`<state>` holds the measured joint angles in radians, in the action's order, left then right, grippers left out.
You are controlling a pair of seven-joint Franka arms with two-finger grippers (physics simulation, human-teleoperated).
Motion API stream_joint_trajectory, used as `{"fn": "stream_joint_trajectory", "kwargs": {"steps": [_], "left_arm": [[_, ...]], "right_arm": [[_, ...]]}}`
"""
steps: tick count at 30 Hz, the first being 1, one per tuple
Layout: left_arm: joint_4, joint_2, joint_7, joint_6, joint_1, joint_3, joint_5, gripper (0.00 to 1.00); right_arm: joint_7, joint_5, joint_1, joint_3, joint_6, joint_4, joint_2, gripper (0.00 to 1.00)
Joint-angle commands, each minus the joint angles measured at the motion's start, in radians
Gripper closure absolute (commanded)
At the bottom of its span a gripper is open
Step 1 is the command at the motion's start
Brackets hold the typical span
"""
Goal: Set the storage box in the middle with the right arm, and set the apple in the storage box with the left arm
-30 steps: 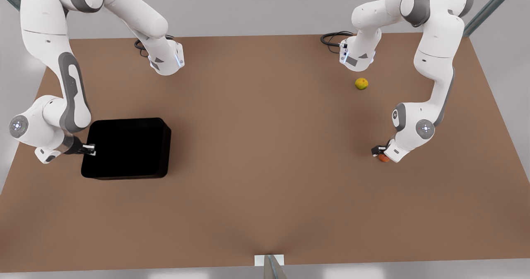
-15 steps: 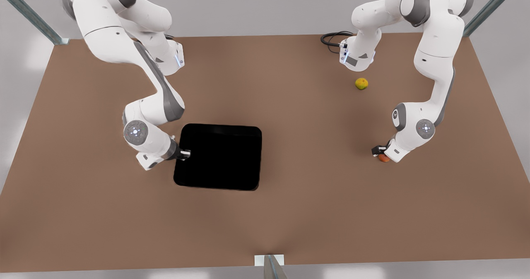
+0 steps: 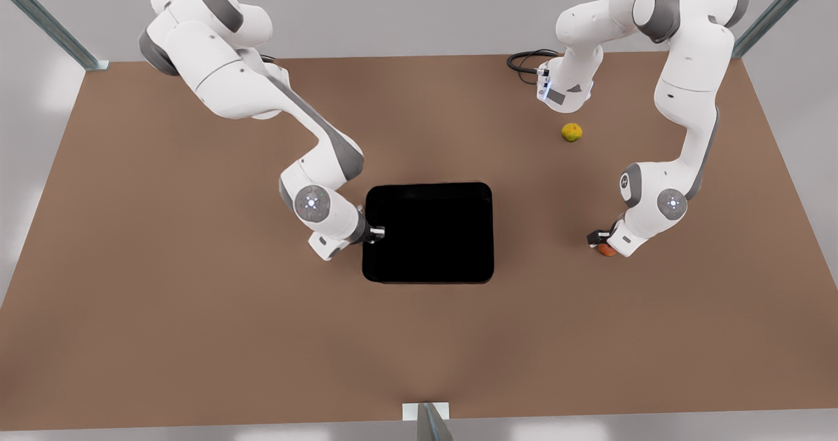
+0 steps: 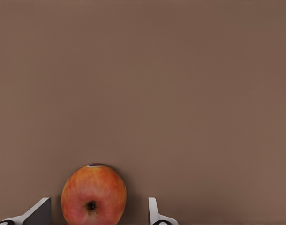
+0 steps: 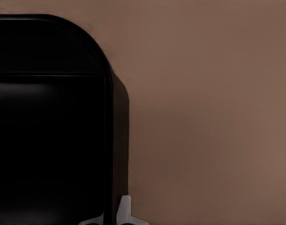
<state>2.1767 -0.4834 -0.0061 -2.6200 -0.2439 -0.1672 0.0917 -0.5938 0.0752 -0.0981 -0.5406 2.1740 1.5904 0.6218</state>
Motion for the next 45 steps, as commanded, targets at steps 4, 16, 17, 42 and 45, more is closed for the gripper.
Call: {"fn": "stream_joint_trajectory", "kwargs": {"steps": [4, 16, 17, 42, 45], "left_arm": [[0.0, 0.0, 0.0, 0.002, 0.0, 0.0, 0.0, 0.02], [-0.002, -0.006, 0.0, -0.002, 0.0, 0.0, 0.0, 0.33], [-0.002, -0.006, 0.0, -0.002, 0.0, 0.0, 0.0, 0.36], [-0.015, 0.178, -0.54, 0.189, 0.161, -0.179, -0.003, 0.44], [-0.015, 0.178, -0.684, 0.189, 0.224, -0.207, -0.003, 0.44]], "right_arm": [[0.011, 0.011, 0.001, 0.002, 0.007, 0.0, 0.001, 0.0], [0.215, 0.006, 0.506, -0.141, -0.49, -0.052, -0.277, 0.0], [0.367, 0.006, 0.598, -0.137, -0.585, -0.067, -0.33, 0.0], [0.666, -0.063, 0.319, 0.427, -0.727, -0.188, -0.473, 0.0], [0.667, -0.057, 0.321, 0.427, -0.726, -0.19, -0.473, 0.0]]}}
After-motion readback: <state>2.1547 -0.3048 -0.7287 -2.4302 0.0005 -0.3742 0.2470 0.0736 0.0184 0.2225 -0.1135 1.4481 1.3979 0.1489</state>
